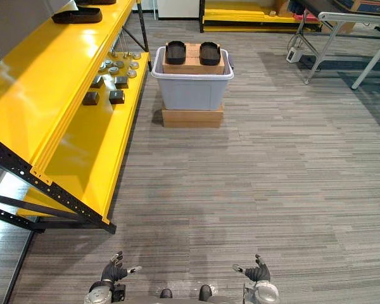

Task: Walk over and take plastic housings, then place them on the shelf

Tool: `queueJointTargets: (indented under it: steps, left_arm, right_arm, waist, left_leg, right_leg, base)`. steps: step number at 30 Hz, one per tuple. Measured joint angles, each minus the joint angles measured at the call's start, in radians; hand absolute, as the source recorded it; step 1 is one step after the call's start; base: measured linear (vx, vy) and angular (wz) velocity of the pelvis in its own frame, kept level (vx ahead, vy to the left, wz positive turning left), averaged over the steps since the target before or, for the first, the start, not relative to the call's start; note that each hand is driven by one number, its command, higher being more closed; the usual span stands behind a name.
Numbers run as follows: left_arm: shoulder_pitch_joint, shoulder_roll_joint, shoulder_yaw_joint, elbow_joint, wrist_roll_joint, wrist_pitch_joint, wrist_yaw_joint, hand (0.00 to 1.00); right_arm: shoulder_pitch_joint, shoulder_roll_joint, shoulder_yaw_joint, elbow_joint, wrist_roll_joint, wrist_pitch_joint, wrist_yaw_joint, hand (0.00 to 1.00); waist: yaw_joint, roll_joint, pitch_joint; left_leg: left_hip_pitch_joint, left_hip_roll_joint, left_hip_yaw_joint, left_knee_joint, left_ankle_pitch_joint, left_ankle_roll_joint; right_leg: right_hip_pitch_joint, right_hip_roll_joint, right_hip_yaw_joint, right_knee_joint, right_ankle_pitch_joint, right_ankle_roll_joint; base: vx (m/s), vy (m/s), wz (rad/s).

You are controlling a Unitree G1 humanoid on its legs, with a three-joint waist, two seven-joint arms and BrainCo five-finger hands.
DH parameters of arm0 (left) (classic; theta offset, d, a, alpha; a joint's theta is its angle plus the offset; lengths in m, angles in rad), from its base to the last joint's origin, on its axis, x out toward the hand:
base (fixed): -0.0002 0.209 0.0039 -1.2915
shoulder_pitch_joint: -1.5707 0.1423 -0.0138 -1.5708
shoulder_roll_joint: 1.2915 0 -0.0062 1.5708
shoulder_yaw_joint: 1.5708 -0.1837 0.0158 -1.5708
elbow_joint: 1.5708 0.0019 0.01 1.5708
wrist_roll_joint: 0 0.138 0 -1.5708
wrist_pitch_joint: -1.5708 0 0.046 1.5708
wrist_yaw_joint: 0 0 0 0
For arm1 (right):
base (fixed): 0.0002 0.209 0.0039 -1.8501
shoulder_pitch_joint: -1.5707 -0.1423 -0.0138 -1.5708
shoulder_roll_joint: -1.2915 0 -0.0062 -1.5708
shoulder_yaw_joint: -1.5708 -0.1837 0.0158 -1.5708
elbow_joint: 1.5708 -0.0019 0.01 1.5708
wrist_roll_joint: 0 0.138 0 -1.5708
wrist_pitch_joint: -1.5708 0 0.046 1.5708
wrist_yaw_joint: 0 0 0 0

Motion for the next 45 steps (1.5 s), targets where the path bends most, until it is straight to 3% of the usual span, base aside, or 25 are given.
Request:
queueJointTargets:
  steps: [13,20,25,29,31,33,34,36,38,39,40,41,42,43,44,45]
  left_arm:
    - [0.023,0.006,0.08,-0.064,-0.003,-0.006,0.0,0.0]
    - [0.043,0.005,0.145,-0.085,-0.023,-0.006,0.001,0.0]
    - [0.093,0.006,0.156,-0.141,-0.053,-0.006,0.003,0.0]
    - [0.101,0.005,0.155,-0.196,-0.071,-0.006,0.003,0.0]
    - [0.097,0.003,0.151,-0.223,-0.076,-0.007,0.002,0.0]
    - [0.097,0.003,0.148,-0.232,-0.077,-0.006,0.003,0.0]
    - [0.1,0.005,0.145,-0.231,-0.079,-0.005,0.004,0.0]
    - [0.089,0.006,0.145,-0.231,-0.084,-0.005,0.007,0.0]
    - [0.054,0.001,0.141,-0.231,-0.088,-0.005,0.02,0.0]
    - [0.035,-0.002,0.137,-0.231,-0.088,-0.006,0.023,0.0]
    - [0.019,0.004,0.134,-0.23,-0.087,-0.007,0.025,0.0]
    - [0.018,0.008,0.134,-0.228,-0.085,-0.006,0.027,0.0]
    - [0.01,-0.001,0.13,-0.22,-0.083,-0.007,0.028,0.0]
    - [-0.009,-0.004,0.118,-0.213,-0.073,-0.005,0.024,0.0]
    - [-0.018,-0.004,0.115,-0.213,-0.069,-0.008,0.024,0.0]
    - [-0.018,-0.005,0.116,-0.211,-0.067,-0.008,0.024,0.0]
  right_arm:
    - [-0.007,-0.04,-0.061,-0.039,0.024,0.001,0.0,0.0]
    - [-0.013,-0.046,-0.07,-0.039,0.061,0.004,0.0,0.0]
    - [-0.04,-0.052,-0.109,-0.039,0.079,0.006,-0.002,0.0]
    - [-0.065,-0.058,-0.109,-0.039,0.081,0.007,-0.006,0.0]
    - [-0.065,-0.048,-0.108,-0.051,0.082,0.009,-0.008,0.0]
    - [-0.051,-0.025,-0.099,-0.08,0.1,0.013,-0.011,0.0]
    - [-0.055,-0.025,-0.087,-0.08,0.101,0.014,-0.011,0.0]
    - [-0.079,-0.028,-0.084,-0.08,0.101,0.014,-0.012,0.0]
    - [-0.105,-0.046,-0.077,-0.08,0.101,0.013,-0.018,0.0]
    - [-0.114,-0.054,-0.072,-0.08,0.101,0.012,-0.019,0.0]
    - [-0.12,-0.058,-0.057,-0.081,0.101,0.012,-0.02,0.0]
    - [-0.118,-0.06,-0.054,-0.081,0.101,0.012,-0.021,0.0]
    - [-0.114,-0.068,-0.054,-0.08,0.101,0.012,-0.021,0.0]
    - [-0.132,-0.07,-0.054,-0.087,0.1,0.011,-0.021,0.0]
    - [-0.135,-0.067,-0.054,-0.088,0.1,0.011,-0.02,0.0]
    - [-0.136,-0.065,-0.054,-0.088,0.1,0.01,-0.02,0.0]
  waist:
    - [-0.001,0.012,0.008]
    - [0.0,0.021,0.012]
    - [0.002,0.027,0.015]
    - [0.006,0.033,0.023]
    - [0.006,0.033,0.033]
    - [0.002,0.029,0.06]
    - [0.004,0.028,0.066]
    - [-0.001,0.027,0.077]
    - [-0.005,0.049,0.101]
    - [-0.008,0.052,0.112]
    - [-0.015,0.035,0.12]
    - [-0.03,0.007,0.118]
    - [-0.032,0.026,0.124]
    - [-0.035,0.051,0.127]
    - [-0.048,0.051,0.127]
    - [-0.052,0.053,0.128]
  left_leg:
    - [0.001,-0.009,-0.004,0.022,-0.012,0.008]
    - [-0.031,-0.01,0.006,0.041,-0.043,0.028]
    - [-0.102,-0.006,0.038,0.133,-0.101,0.035]
    - [-0.142,-0.011,0.065,0.241,-0.176,0.059]
    - [-0.131,-0.022,0.066,0.285,-0.221,0.078]
    - [-0.06,-0.031,0.057,0.289,-0.268,0.09]
    - [-0.026,-0.027,0.055,0.28,-0.288,0.089]
    - [0.012,-0.005,0.046,0.252,-0.299,0.073]
    - [0.054,0.047,0.027,0.222,-0.313,0.045]
    - [0.076,0.068,0.014,0.207,-0.317,0.022]
    - [0.104,0.072,-0.005,0.196,-0.316,-0.011]
    - [0.145,0.075,-0.036,0.196,-0.329,-0.034]
    - [0.162,0.099,-0.051,0.202,-0.333,-0.042]
    - [0.136,0.133,-0.077,0.259,-0.307,-0.087]
    - [0.11,0.135,-0.097,0.35,-0.242,-0.097]
    - [0.09,0.137,-0.108,0.419,-0.196,-0.081]
  right_leg:
    - [-0.001,-0.012,0.005,0.023,-0.015,0.02]
    - [-0.047,-0.012,0.021,0.041,-0.019,0.019]
    - [-0.103,-0.005,0.06,0.068,-0.031,0.036]
    - [-0.192,-0.012,0.085,0.287,-0.141,0.058]
    - [-0.288,-0.021,0.085,0.538,-0.197,0.072]
    - [-0.406,-0.057,0.011,0.788,-0.245,0.067]
    - [-0.451,-0.07,-0.037,0.765,-0.252,0.064]
    - [-0.508,-0.056,-0.07,0.677,-0.245,0.059]
    - [-0.564,-0.015,-0.099,0.559,-0.186,0.045]
    - [-0.587,0.004,-0.097,0.481,-0.122,0.04]
    - [-0.598,0.005,-0.09,0.365,-0.023,0.028]
    - [-0.598,-0.004,-0.078,0.324,0.132,-0.004]
    - [-0.602,0.008,-0.093,0.365,0.149,-0.042]
    - [-0.625,0.021,-0.124,0.464,0.081,-0.075]
    - [-0.615,0.025,-0.144,0.516,0.01,-0.093]
    - [-0.59,0.034,-0.153,0.518,-0.017,-0.101]
  base:
    - [0.0,-0.003,0.0]
    - [-0.09,0.007,-0.09]
    - [-0.01,0.042,-0.24]
    - [0.09,0.063,-0.16]
    - [0.13,0.081,0.01]
    - [0.29,0.076,0.09]
    - [0.39,0.06,0.06]
    - [0.46,-0.015,0.16]
    - [0.51,-0.076,0.27]
    - [0.45,-0.115,0.39]
    - [0.62,-0.192,0.55]
    - [0.65,-0.221,0.47]
    - [0.64,-0.234,0.33]
    - [0.76,-0.316,0.22]
    - [0.62,-0.265,0.25]
    - [0.66,-0.303,0.2]
